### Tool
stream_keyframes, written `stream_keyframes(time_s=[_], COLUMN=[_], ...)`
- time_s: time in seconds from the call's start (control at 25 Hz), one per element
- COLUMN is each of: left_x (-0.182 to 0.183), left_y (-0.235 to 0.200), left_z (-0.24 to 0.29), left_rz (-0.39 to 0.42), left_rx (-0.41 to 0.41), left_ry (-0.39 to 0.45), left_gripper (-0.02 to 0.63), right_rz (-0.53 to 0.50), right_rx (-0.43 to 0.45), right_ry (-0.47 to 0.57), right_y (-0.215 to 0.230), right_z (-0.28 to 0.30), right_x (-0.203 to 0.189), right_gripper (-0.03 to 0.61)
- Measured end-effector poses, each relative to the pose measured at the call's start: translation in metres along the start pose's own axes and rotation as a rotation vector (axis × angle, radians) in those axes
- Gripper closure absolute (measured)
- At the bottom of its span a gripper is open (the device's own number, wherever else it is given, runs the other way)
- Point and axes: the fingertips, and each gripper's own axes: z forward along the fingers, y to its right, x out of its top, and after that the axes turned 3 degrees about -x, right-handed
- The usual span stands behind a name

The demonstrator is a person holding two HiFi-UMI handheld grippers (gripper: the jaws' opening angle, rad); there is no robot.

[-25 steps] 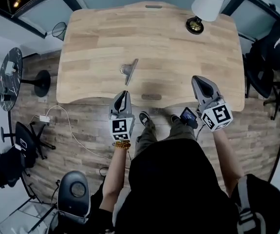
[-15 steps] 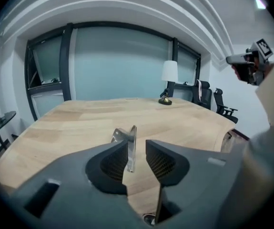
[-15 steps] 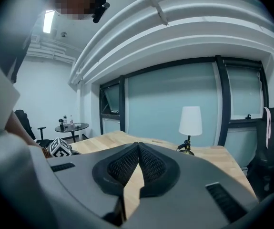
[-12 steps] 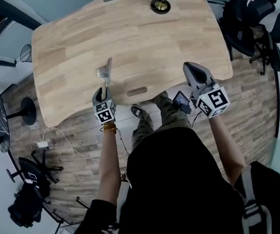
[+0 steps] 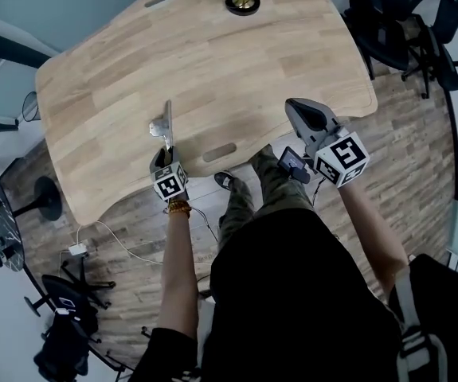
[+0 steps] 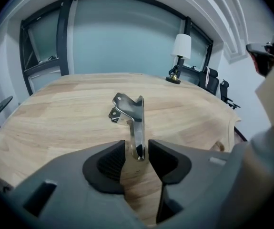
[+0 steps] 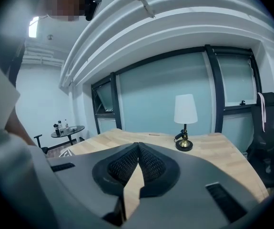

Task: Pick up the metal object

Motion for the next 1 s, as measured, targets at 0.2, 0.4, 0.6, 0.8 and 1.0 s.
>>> stream_keyframes(time_s=[0.2,0.4,0.6,0.8,1.0], left_x=[0.011,0.016,0.015,0.016,0.02], left_y=[-0.003,0.003,0.0,0.0,0.007], left_z=[0.012,0.016,0.019,0.015,0.01], left_rz=[0.044,0.071,0.037,0.006,-0.001], left_rx=[-0.002,-0.013,-0.028,-0.037,-0.041], left_ry=[-0.027,-0.035,-0.051,-0.042,-0.004], left_gripper=[0.453,0.471,0.502,0.512,0.592], right_rz=[-0.001,-0.001,0.0,-0.005,-0.008], right_rx=[0.0,-0.007,-0.013,-0.007,0.005], right_ry=[-0.015,-0.021,-0.011,-0.003,-0.008], right_y=[-0.001,-0.001,-0.004,-0.006,-0.006], right_z=[0.003,0.001,0.007,0.007,0.01], right_x=[-0.003,-0.003,-0.001,0.001,0.001], right_gripper=[0.588,0.588,0.588,0.588,0.588])
